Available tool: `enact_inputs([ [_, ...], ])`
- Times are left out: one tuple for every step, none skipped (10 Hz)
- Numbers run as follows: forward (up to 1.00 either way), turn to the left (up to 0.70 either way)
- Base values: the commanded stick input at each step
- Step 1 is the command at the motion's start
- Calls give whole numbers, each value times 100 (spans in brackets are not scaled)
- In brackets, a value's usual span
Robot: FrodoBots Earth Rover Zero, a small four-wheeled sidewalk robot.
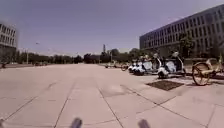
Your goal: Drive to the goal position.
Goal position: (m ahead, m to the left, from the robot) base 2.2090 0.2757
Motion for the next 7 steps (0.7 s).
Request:
enact_inputs([
  [100,0],
  [100,0],
  [100,0],
  [100,0],
  [100,0],
  [100,0],
  [100,8],
])
